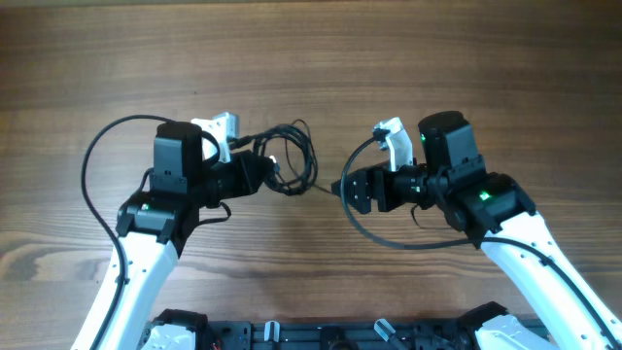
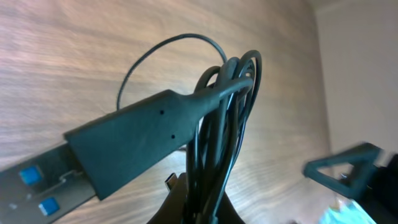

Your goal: Untangle cables

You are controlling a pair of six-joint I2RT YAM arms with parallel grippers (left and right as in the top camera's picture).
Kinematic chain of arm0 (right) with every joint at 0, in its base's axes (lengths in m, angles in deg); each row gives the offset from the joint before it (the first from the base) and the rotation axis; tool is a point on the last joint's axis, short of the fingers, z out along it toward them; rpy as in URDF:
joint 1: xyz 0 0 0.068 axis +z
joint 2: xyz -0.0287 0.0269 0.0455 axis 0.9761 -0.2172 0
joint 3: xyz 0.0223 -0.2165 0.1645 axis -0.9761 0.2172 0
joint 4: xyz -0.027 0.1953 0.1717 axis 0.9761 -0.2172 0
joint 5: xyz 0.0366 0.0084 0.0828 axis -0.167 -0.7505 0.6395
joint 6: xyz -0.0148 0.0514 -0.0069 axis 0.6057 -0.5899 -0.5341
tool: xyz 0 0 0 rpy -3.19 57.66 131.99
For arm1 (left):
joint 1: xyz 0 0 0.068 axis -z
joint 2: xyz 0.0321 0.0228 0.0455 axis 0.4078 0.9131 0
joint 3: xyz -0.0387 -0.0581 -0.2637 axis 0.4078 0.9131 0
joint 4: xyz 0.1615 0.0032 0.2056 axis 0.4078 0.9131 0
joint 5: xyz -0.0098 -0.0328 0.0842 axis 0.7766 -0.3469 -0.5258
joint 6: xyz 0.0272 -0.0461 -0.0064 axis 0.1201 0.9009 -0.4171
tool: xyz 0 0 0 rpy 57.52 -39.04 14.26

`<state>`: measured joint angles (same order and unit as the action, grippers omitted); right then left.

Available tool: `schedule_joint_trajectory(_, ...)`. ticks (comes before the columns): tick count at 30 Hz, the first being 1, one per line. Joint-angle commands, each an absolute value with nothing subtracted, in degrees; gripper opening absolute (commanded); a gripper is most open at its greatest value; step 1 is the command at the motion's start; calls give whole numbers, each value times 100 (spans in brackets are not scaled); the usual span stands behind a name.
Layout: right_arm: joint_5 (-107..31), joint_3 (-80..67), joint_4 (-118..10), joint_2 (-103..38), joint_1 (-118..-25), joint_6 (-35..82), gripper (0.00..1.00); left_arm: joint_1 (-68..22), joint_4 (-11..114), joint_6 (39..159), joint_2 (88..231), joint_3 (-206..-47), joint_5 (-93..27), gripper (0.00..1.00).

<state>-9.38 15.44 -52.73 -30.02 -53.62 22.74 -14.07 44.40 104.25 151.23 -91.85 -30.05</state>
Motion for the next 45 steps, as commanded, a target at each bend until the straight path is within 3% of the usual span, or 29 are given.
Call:
schedule_joint_trajectory(1,-813,1477,-4645,-3037,-4962,2399,82,-1433,4154,10954,14862,-9198,-3505,4)
schedule_joint_trajectory(5,-1683,1477,-3651,-3573,-4077,1592,87,-1433,3695,11730,14469,-9198,-3525,4)
schedule_joint_trajectory(11,-2857,1477,-4057,-4058,-3707,2683,90,-1433,3797,11717,13822,-9198,-3525,4)
schedule_joint_trajectory(13,-3016,1477,-4060,-4060,-3707,2423,90,-1433,3854,11719,13772,-9198,-3525,4)
schedule_joint_trajectory(14,-3016,1477,-3900,-4060,-3707,2060,90,-1433,3867,11719,13772,-9198,-3538,4)
schedule_joint_trajectory(17,-3416,1477,-3229,-4060,-3707,-594,82,-1433,4042,11721,13783,-9198,-3960,4)
schedule_joint_trajectory(18,-3602,1477,-3275,-4060,-3707,-1936,84,-1433,4051,11721,13783,-9198,-4085,4)
schedule_joint_trajectory(21,-3550,1474,-3139,-4060,-3705,-3564,87,-1433,4086,11719,13783,-9198,-4279,4)
schedule_joint_trajectory(28,-2942,1477,-2130,-4067,-3692,-3866,81,-1433,4138,11721,13783,-9198,-4292,4)
schedule_joint_trajectory(31,-2946,1477,-1963,-4082,-3679,-4093,73,-1433,4173,11724,13783,-9198,-4275,4)
schedule_joint_trajectory(42,-2970,1477,-1555,-4359,-3487,-4277,73,-1418,3721,12347,13700,-9198,-4010,4)
schedule_joint_trajectory(45,-3012,1477,-1557,-4362,-3487,-4248,64,-1418,3736,12344,13614,-9198,-3945,4)
